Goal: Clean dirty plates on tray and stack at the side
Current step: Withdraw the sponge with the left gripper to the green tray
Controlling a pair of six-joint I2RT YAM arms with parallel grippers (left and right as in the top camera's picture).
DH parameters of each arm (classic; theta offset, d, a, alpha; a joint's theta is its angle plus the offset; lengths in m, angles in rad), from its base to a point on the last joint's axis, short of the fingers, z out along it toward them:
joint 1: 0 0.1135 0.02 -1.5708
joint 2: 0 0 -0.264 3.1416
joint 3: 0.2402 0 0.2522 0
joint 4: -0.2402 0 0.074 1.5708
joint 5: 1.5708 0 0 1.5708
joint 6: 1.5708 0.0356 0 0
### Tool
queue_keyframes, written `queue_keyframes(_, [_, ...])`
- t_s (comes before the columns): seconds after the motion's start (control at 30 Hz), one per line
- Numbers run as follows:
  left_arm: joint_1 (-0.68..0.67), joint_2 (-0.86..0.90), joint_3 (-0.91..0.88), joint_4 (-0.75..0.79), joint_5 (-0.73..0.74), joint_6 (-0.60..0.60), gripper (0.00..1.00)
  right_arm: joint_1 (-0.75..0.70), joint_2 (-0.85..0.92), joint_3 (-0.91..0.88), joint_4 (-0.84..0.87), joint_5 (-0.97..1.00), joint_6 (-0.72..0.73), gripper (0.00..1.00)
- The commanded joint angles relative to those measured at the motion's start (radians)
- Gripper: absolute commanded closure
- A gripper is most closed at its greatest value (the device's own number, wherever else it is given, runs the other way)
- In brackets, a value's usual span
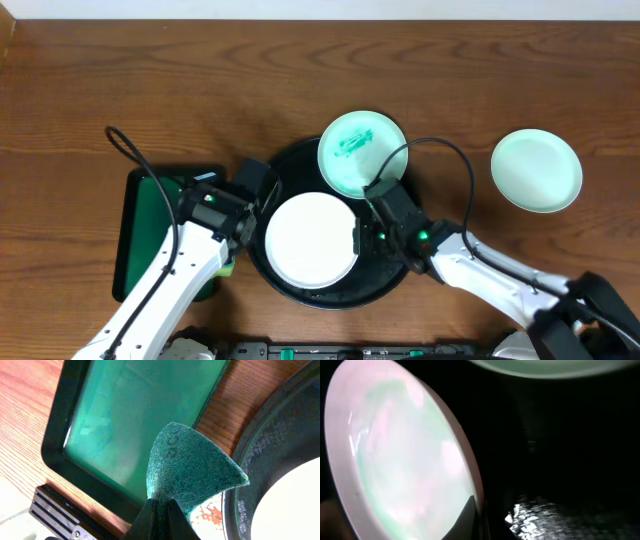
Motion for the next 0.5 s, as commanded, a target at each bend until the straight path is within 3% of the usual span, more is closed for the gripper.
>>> queue_keyframes(0.0, [0.019, -0.007, 0.009, -0.007, 0.007, -0.016, 0.93, 0.019, -0.09, 0.003, 0.002, -0.003, -0.139, 0.98])
queue_keyframes(0.2, [0.028, -0.006, 0.009, -0.007, 0.007, -0.016, 0.93, 0.019, -0.235, 0.005, -0.072, 0.114, -0.265, 0.98])
queue_keyframes(0.47, [0.028, 0.005, 0.009, 0.001, 0.007, -0.016, 0.92, 0.019, -0.315, 0.039, -0.278, 0.423, -0.329, 0.99])
